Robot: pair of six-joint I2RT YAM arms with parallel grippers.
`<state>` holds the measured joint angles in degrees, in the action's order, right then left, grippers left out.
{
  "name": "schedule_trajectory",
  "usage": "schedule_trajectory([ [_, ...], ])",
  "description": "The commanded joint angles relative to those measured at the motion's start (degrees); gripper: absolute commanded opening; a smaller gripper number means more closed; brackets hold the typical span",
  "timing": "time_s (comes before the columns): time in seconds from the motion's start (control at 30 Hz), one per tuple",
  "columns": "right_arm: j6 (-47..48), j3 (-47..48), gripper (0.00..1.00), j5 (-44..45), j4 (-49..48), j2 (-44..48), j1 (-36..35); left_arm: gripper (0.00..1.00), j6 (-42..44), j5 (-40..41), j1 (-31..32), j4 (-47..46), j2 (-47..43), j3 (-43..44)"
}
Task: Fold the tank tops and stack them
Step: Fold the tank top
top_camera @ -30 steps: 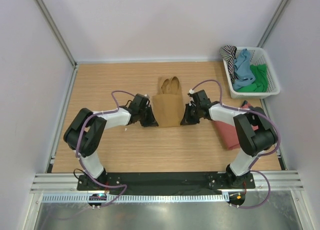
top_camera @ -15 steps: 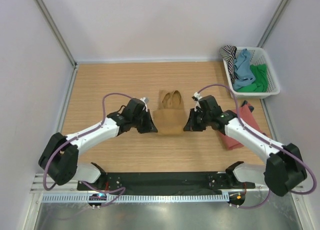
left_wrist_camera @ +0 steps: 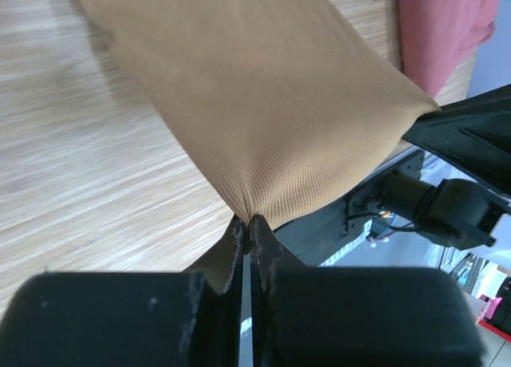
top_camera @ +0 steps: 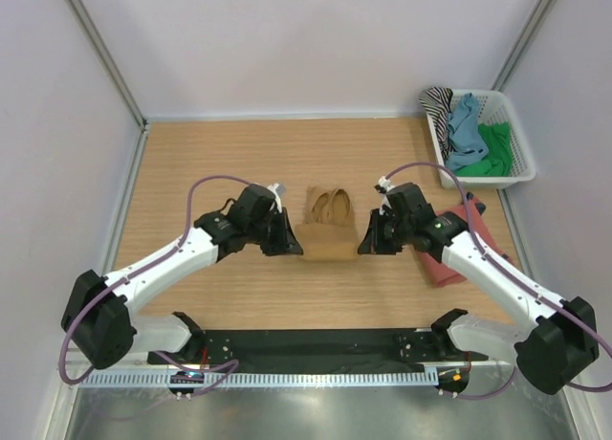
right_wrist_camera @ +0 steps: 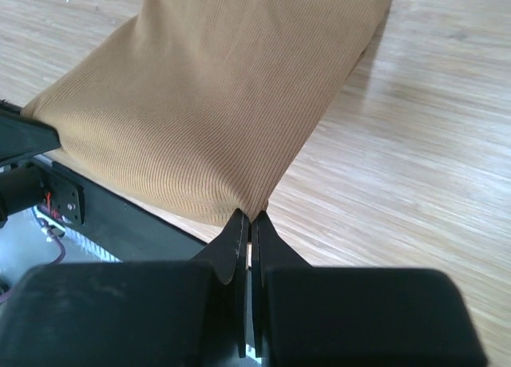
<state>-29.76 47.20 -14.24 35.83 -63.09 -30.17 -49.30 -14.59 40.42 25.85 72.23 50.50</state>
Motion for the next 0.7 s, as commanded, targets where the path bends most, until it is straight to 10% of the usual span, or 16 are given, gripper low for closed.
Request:
schedule_trajectory([
  [0.0,0.84,6.75,0.01,4.83,2.57,-1.59,-0.06,0.00,0.00,-0.71,-0.34,2.19,2.73,6.52],
  [0.67,4.53,34.35,0.04,4.84,0.56,-32.60,10.57,0.03,1.75,-11.85,-16.16,2.01,30.39,29.55],
])
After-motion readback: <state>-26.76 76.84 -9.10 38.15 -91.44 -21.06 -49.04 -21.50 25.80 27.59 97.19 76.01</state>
